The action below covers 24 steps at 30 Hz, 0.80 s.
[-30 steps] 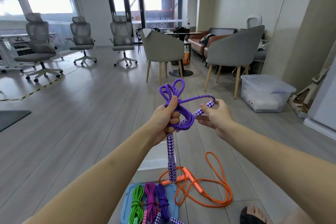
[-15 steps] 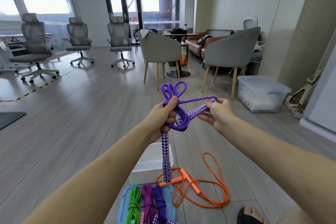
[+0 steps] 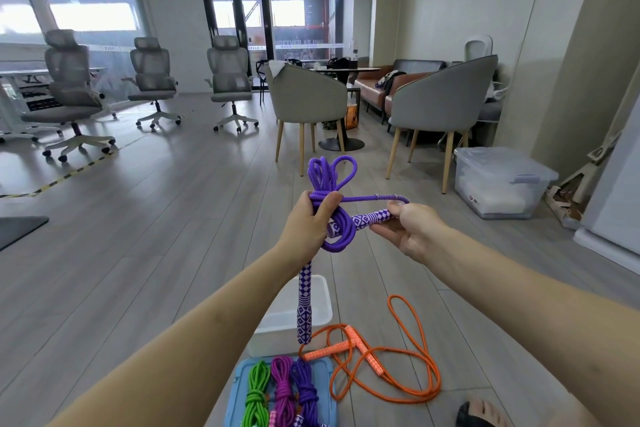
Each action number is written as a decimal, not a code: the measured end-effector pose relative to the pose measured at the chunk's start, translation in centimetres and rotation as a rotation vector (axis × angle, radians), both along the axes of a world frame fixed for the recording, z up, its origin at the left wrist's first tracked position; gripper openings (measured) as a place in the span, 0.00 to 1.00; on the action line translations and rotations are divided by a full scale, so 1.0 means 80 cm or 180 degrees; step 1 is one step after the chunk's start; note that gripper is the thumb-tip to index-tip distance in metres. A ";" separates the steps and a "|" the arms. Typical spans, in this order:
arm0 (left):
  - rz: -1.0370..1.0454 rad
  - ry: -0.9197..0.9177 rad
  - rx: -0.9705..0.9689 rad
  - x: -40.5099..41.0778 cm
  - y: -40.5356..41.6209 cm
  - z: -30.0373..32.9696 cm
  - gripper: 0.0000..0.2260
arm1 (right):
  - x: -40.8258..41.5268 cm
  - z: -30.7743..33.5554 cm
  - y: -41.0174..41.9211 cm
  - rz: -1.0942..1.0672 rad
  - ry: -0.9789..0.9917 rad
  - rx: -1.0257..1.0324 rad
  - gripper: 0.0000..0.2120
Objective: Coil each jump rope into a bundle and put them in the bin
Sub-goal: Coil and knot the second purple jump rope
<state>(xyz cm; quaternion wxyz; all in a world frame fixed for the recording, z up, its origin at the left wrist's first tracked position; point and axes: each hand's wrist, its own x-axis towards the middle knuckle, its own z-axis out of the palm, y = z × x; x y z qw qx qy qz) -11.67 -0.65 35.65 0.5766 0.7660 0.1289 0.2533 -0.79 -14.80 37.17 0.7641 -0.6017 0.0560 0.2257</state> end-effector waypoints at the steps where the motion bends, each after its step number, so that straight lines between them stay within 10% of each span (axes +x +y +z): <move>1: 0.0027 -0.0022 0.0018 0.000 0.001 0.000 0.13 | -0.002 0.001 0.001 0.0061 0.0064 0.0072 0.10; 11: -0.1151 -0.0161 -0.0950 -0.014 -0.007 0.009 0.23 | -0.022 0.008 -0.009 0.1102 -0.0139 0.0675 0.09; 24: -0.0178 -0.0370 -0.0630 0.001 -0.014 -0.016 0.25 | -0.042 -0.002 -0.021 0.2563 -0.0895 -0.0209 0.16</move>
